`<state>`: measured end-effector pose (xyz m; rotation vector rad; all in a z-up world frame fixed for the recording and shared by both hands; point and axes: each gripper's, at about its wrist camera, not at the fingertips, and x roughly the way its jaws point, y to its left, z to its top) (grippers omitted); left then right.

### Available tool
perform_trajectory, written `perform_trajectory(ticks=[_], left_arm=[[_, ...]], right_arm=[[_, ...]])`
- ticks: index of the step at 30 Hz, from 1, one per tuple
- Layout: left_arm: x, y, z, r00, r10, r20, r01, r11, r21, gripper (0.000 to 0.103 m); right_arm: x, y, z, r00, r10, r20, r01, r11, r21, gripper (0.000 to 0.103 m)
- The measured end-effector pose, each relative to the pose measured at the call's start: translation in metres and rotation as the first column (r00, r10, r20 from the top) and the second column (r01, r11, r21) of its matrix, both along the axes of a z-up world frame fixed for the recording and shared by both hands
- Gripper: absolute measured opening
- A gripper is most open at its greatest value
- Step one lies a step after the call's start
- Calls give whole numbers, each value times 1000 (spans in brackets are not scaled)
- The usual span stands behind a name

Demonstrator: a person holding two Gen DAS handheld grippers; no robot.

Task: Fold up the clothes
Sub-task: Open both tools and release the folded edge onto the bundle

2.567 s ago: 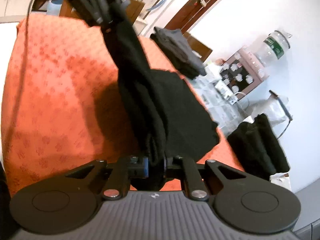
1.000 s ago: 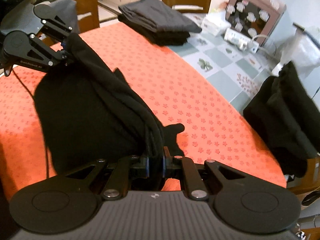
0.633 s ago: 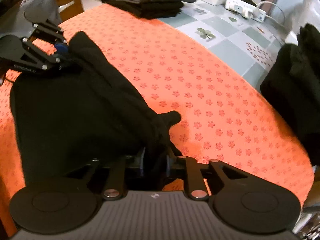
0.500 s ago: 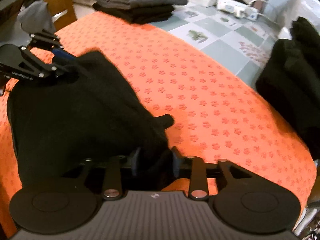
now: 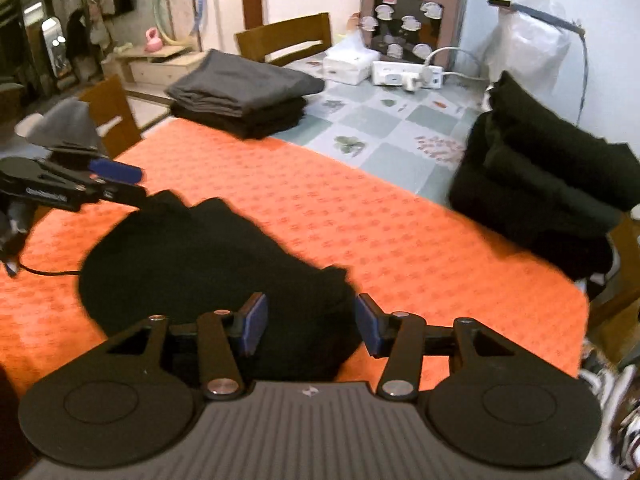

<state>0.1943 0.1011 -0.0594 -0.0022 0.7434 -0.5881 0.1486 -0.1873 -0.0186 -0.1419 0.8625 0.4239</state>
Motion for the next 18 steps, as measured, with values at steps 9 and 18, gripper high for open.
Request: perform_trajectory(ticks=[9, 18], left_arm=[[-33, -18, -36, 997, -63, -33, 66, 993, 102, 50], [-16, -23, -57, 998, -32, -57, 39, 991, 125, 50]], right_arm=[[-48, 19, -32, 1000, -9, -24, 9, 1000, 2, 32], [-49, 23, -75, 998, -60, -16, 59, 997, -51, 32]])
